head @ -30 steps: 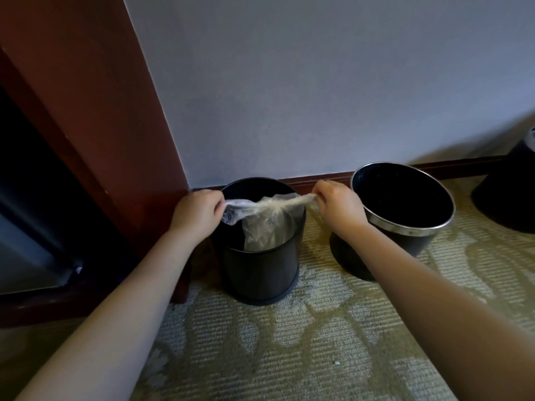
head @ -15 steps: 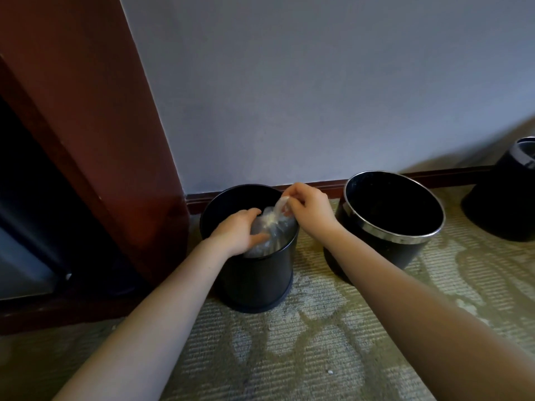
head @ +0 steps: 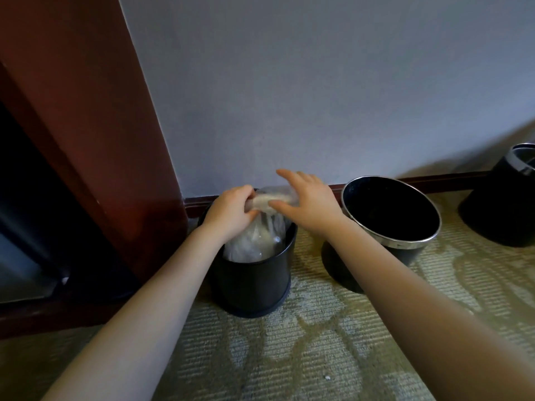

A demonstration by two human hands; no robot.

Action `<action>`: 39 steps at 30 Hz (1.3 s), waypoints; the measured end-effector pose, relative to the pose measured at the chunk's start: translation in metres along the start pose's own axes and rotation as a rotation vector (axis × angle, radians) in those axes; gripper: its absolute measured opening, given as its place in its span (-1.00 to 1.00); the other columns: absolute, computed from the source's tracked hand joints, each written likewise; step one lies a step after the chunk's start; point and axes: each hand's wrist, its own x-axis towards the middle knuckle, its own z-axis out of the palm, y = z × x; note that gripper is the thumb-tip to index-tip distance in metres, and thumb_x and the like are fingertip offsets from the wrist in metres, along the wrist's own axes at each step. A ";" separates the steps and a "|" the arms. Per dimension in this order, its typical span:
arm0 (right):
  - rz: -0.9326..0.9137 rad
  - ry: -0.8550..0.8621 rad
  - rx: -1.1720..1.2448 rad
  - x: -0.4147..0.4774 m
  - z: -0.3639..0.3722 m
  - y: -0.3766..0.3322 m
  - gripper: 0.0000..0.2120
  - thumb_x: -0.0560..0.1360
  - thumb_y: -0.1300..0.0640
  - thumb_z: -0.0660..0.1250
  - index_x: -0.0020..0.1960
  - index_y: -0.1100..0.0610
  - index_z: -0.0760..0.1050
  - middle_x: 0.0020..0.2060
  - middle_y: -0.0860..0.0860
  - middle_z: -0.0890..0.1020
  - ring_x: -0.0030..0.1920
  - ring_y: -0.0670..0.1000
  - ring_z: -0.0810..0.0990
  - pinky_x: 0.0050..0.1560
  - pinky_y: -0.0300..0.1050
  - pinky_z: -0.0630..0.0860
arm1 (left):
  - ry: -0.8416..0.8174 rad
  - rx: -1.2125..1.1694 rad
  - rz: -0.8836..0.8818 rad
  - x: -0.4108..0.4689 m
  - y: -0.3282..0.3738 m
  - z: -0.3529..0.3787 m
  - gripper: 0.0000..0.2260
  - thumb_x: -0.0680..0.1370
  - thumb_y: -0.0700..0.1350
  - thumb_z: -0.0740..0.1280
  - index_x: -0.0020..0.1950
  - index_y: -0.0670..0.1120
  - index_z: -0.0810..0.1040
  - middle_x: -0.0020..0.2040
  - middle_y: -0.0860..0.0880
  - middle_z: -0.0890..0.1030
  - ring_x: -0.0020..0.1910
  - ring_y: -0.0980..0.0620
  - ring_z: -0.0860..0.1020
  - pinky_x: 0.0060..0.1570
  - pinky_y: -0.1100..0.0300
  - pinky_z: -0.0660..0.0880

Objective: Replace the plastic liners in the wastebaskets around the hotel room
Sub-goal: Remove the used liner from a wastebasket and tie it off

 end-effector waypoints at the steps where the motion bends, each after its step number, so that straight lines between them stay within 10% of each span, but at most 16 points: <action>1: -0.005 -0.046 -0.039 0.004 0.000 -0.004 -0.36 0.49 -0.24 0.30 0.49 -0.02 0.28 0.28 0.05 0.52 0.28 0.11 0.45 0.26 0.04 0.39 | 0.032 -0.016 0.025 0.001 0.004 -0.006 -0.89 0.46 -0.18 0.39 -0.07 -0.15 0.51 -0.16 -0.08 0.54 -0.13 -0.12 0.51 -0.18 0.07 0.38; 8: -0.047 -0.037 0.171 0.011 -0.012 -0.009 -0.69 0.51 -0.03 0.39 0.13 0.16 0.53 -0.03 0.09 0.57 0.10 0.13 0.46 -0.03 -0.13 0.29 | 0.188 -0.079 0.155 0.002 0.023 -0.039 -0.90 0.38 -0.20 0.39 -0.15 -0.12 0.51 -0.21 0.00 0.52 -0.17 -0.10 0.51 -0.17 0.01 0.46; 13: -0.039 0.194 0.335 0.013 -0.053 -0.016 -0.76 0.46 0.08 0.46 -0.01 0.22 0.51 -0.22 -0.03 0.52 -0.12 0.02 0.48 -0.17 -0.16 0.30 | 0.285 -0.165 0.258 0.006 0.040 -0.060 -0.74 0.36 0.00 0.36 -0.08 -0.15 0.57 -0.17 0.01 0.47 -0.19 0.10 0.43 -0.21 0.39 0.31; 18: -0.020 0.455 0.428 0.009 -0.086 -0.022 -0.75 0.41 0.07 0.52 -0.11 0.05 0.44 -0.33 -0.22 0.46 -0.28 -0.15 0.42 -0.22 -0.47 0.30 | 0.378 -0.167 0.315 0.005 0.058 -0.073 -0.66 0.43 0.06 0.35 0.06 -0.15 0.55 -0.07 -0.06 0.53 -0.09 0.06 0.47 -0.09 0.22 0.36; 26: 0.068 0.588 0.266 -0.021 -0.088 0.003 -0.79 0.44 0.04 0.48 -0.11 0.16 0.53 -0.35 -0.08 0.48 -0.28 -0.06 0.44 -0.27 -0.31 0.24 | 0.178 -0.275 0.221 0.004 0.087 -0.029 -0.54 0.51 -0.06 0.39 0.36 -0.15 0.41 0.25 -0.09 0.54 0.22 -0.07 0.50 0.16 0.16 0.38; 31: 0.176 0.425 0.192 -0.043 -0.067 0.044 -0.78 0.44 -0.01 0.45 -0.14 0.11 0.49 -0.36 -0.01 0.49 -0.27 0.04 0.46 -0.20 -0.07 0.36 | -0.041 -0.125 0.190 0.001 0.094 0.015 -0.62 0.52 -0.04 0.37 0.29 -0.13 0.44 0.18 -0.12 0.56 0.14 -0.11 0.52 0.08 0.09 0.42; 35: 0.216 0.025 0.062 -0.058 -0.048 0.075 -0.76 0.45 -0.05 0.44 -0.18 0.05 0.43 -0.37 -0.06 0.47 -0.23 0.03 0.49 -0.22 -0.09 0.36 | -0.265 0.002 0.142 -0.006 0.087 0.038 -0.82 0.50 -0.05 0.36 0.05 -0.10 0.52 -0.11 -0.02 0.56 -0.06 -0.08 0.56 -0.15 0.11 0.44; 39: 0.272 -0.382 -0.084 -0.063 -0.036 0.088 -0.73 0.48 -0.07 0.40 -0.08 0.14 0.51 -0.26 -0.04 0.52 -0.14 0.04 0.52 -0.17 -0.11 0.40 | -0.428 0.111 0.135 -0.012 0.084 0.054 -0.78 0.50 -0.09 0.33 0.13 -0.09 0.53 0.03 -0.05 0.57 0.00 -0.06 0.55 -0.01 0.08 0.51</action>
